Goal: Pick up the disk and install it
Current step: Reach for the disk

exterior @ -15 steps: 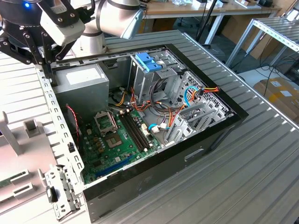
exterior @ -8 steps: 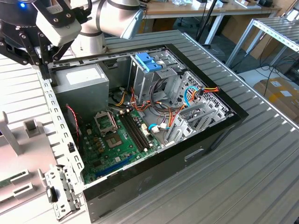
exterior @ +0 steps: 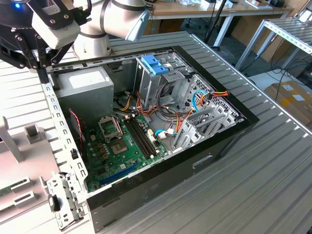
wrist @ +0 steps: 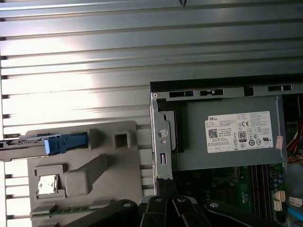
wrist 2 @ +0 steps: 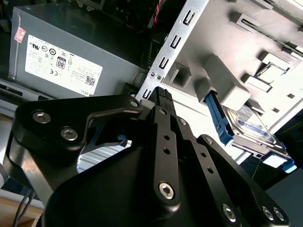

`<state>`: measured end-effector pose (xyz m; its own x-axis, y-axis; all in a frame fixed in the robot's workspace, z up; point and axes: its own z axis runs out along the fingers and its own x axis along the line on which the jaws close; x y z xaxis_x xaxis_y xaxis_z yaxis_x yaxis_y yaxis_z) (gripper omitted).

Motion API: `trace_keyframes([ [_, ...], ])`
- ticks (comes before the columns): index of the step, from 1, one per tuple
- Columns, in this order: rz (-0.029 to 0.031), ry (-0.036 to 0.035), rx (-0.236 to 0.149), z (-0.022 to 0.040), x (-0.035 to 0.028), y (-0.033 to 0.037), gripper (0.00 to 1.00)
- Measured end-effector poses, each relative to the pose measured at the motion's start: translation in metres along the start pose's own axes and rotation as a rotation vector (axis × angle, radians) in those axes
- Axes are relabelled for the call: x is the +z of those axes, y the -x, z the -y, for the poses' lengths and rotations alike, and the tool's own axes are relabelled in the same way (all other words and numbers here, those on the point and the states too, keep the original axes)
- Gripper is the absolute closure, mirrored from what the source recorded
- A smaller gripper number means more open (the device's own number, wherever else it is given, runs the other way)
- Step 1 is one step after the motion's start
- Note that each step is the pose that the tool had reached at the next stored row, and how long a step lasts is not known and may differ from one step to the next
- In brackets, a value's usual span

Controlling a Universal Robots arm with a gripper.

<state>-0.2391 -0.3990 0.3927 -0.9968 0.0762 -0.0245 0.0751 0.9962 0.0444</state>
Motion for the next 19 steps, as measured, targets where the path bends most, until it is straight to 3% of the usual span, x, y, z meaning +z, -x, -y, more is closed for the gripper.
trace_keyframes([
  [19,0.0,0.0,0.0,0.0012,-0.0004,-0.0165,0.89],
])
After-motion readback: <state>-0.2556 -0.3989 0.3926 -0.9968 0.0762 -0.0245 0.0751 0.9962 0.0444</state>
